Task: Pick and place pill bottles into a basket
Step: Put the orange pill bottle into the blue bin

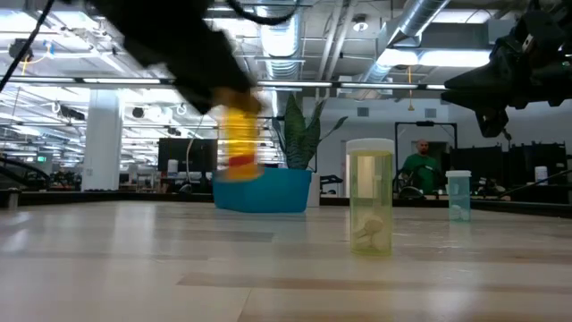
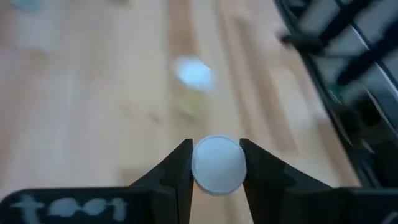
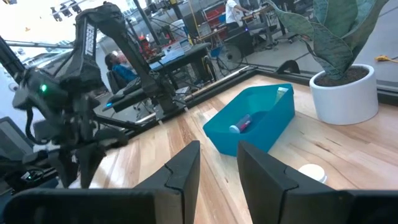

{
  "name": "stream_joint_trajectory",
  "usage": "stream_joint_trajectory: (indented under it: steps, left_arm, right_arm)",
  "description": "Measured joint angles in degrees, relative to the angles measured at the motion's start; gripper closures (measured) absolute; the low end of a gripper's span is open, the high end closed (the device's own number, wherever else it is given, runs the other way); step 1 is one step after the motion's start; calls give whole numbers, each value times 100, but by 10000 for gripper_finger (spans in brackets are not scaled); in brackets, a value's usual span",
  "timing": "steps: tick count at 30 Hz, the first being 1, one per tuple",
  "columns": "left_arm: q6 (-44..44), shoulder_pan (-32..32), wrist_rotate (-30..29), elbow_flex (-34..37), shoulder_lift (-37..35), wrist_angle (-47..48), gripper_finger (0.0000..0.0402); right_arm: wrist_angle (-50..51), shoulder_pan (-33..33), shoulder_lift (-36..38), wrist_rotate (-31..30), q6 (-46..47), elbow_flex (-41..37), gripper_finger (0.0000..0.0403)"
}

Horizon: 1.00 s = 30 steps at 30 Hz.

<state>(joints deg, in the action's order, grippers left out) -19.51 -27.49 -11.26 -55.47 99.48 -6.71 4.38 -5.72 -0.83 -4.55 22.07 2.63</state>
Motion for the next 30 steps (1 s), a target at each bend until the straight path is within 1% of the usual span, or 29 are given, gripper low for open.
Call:
stream_joint_trajectory:
  steps: [3, 7, 9, 13, 17, 20, 23, 28, 30]
  left_arm:
    - [147, 441, 10, -327, -2, 331, 308]
    - [479, 1012, -6, -855, -2, 1154, 284]
    - [671, 1317, -5, -1117, -2, 1526, 280]
    - [924, 1922, 2, -1565, -2, 2027, 296]
    - [996, 2522, 7, -1895, -2, 2149, 308]
    - [712, 2975, 1, -2021, -8, 2185, 298]
    - [349, 3389, -3, -2062, -22, 2502, 287]
    - [230, 3743, -35, -2062, -48, 3011, 300]
    - [233, 3799, -183, -2062, -48, 3160, 305]
  right_arm:
    - [-2, 0, 1, 2, 2, 0, 303]
    - [-1, 0, 1, 2, 1, 0, 303]
    - [0, 0, 1, 2, 2, 0, 303]
    - [-2, -2, -1, 0, 0, 0, 303]
    - [0, 0, 0, 2, 2, 2, 303]
    - [0, 0, 0, 2, 0, 2, 303]
    - [-1, 0, -1, 2, 1, 2, 303]
    - [-1, 0, 1, 2, 0, 2, 303]
    - [0, 0, 0, 2, 2, 2, 303]
